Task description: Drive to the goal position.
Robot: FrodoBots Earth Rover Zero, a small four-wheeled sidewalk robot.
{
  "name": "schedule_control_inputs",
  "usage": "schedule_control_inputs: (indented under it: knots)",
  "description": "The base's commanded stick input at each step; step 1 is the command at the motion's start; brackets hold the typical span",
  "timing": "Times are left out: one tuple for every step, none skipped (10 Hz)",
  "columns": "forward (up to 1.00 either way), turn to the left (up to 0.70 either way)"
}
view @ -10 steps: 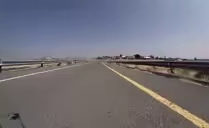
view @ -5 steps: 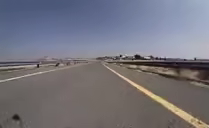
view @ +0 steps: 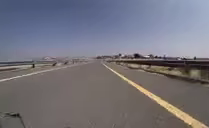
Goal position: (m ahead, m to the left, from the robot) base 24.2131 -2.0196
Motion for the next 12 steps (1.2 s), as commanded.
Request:
schedule_control_inputs:
  knots:
    - [1.00,0.00]
    - [1.00,0.00]
    - [1.00,0.00]
    - [1.00,0.00]
    - [1.00,0.00]
    - [1.00,0.00]
    - [1.00,0.00]
    - [1.00,0.00]
    - [1.00,0.00]
    - [1.00,0.00]
    - [1.00,0.00]
    - [1.00,0.00]
